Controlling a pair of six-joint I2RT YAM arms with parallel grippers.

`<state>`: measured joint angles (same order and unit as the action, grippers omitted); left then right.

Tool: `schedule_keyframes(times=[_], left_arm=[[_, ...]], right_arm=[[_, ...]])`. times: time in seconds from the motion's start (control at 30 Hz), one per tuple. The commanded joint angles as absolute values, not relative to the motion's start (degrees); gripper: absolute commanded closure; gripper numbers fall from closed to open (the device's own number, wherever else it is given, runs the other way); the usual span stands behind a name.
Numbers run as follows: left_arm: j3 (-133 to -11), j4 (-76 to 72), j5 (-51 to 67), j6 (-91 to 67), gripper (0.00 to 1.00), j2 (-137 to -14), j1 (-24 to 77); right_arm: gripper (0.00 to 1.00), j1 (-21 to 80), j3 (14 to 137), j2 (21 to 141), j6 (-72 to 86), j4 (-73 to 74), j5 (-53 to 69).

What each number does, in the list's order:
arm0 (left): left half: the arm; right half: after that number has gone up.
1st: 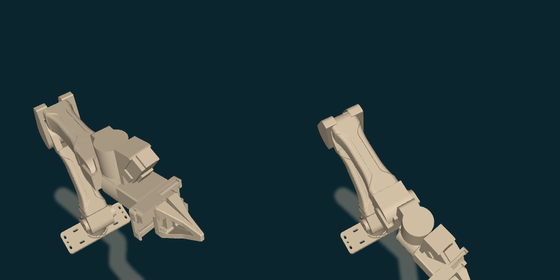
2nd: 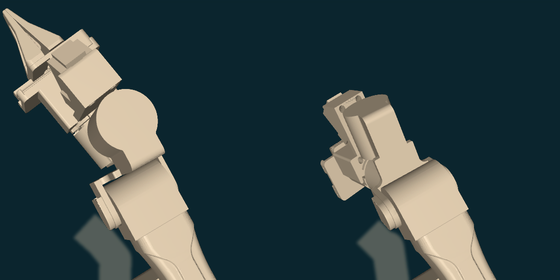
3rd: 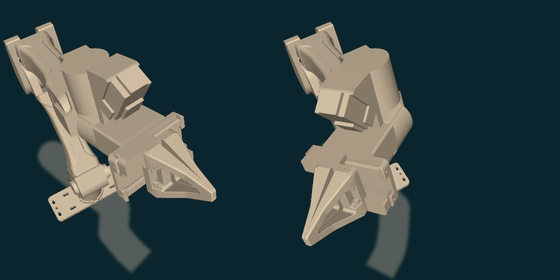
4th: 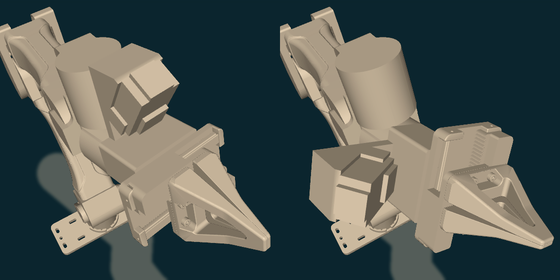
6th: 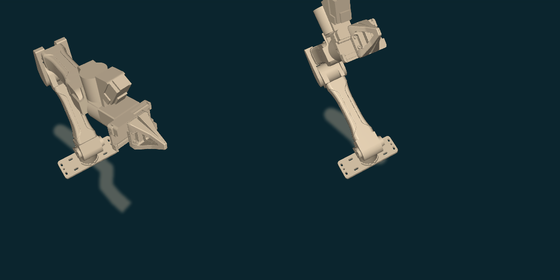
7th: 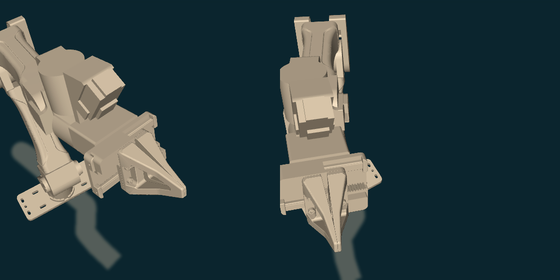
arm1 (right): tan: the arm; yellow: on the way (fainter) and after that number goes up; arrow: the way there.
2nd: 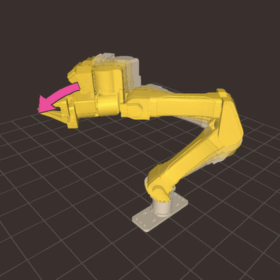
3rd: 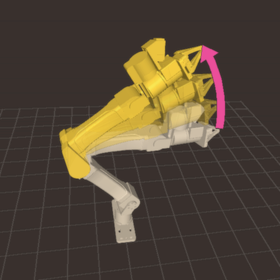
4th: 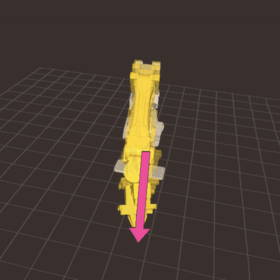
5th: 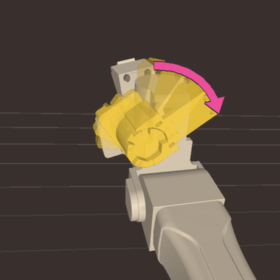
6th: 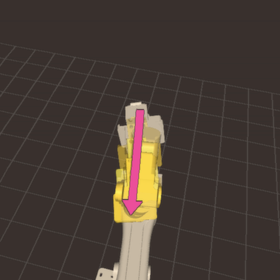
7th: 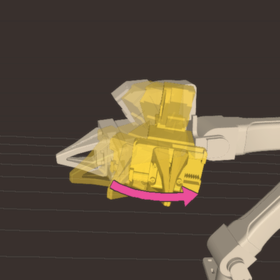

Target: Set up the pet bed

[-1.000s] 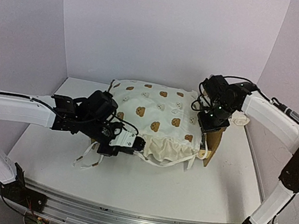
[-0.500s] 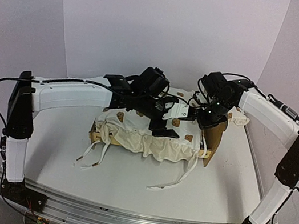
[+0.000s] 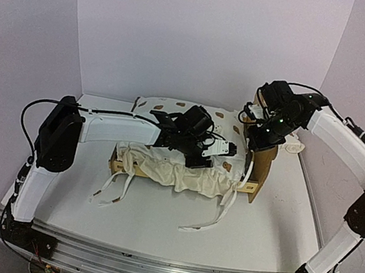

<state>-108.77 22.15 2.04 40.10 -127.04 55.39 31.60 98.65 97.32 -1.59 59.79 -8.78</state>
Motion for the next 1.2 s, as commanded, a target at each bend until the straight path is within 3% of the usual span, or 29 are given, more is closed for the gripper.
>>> schedule_keyframes(times=[0.0,0.1,0.23,0.5,0.83,1.03,1.17], left_arm=[[-110.35,21.56,0.16,38.28,0.64,-126.09,54.57],[-108.02,21.03,3.69,38.06,0.83,-123.46,54.39],[-107.00,21.99,5.10,37.81,0.99,-121.24,53.99],[-107.74,20.52,4.19,34.99,1.00,-119.28,49.14],[-103.50,16.36,0.58,38.08,1.00,-118.55,46.11],[-103.18,16.16,0.57,39.10,1.00,-118.47,45.53],[-102.94,15.85,0.53,39.24,1.00,-118.23,45.53]], right_arm=[[1.00,30.75,98.72,94.96,-3.49,59.42,-6.40],[1.00,30.13,99.25,94.97,-3.92,59.36,-5.73],[1.00,29.70,100.33,95.79,-3.19,59.36,-5.01],[1.00,29.66,99.12,97.93,4.55,57.72,5.16],[0.98,29.66,95.39,102.73,13.86,57.14,-0.97],[0.58,29.66,96.48,105.13,14.04,57.36,-0.51],[0.51,29.65,99.09,102.29,9.74,58.22,4.56]])
